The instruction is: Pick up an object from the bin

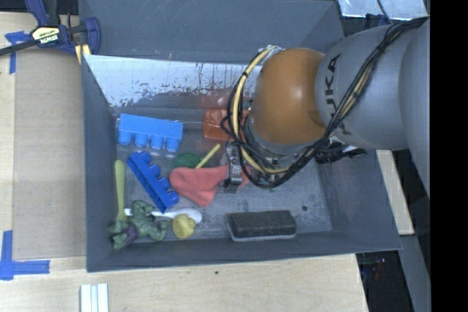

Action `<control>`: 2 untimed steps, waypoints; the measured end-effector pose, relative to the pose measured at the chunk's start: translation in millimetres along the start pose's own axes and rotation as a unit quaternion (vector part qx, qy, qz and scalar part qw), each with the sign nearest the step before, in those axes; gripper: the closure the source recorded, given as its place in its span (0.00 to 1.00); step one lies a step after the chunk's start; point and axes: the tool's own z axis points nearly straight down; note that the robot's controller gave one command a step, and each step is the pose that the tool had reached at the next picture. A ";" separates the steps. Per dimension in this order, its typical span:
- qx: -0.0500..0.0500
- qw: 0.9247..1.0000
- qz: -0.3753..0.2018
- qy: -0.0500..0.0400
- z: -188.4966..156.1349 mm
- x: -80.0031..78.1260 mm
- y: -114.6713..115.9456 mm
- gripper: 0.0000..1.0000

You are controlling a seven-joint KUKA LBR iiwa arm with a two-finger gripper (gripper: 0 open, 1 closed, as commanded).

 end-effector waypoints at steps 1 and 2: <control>0.000 1.000 -0.017 0.001 -60.8 32.8 15.0 1.00; 0.000 1.000 -0.017 0.001 -117.2 29.0 17.2 1.00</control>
Offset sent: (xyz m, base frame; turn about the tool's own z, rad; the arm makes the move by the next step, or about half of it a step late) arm -0.0223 0.0216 0.2067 -0.0340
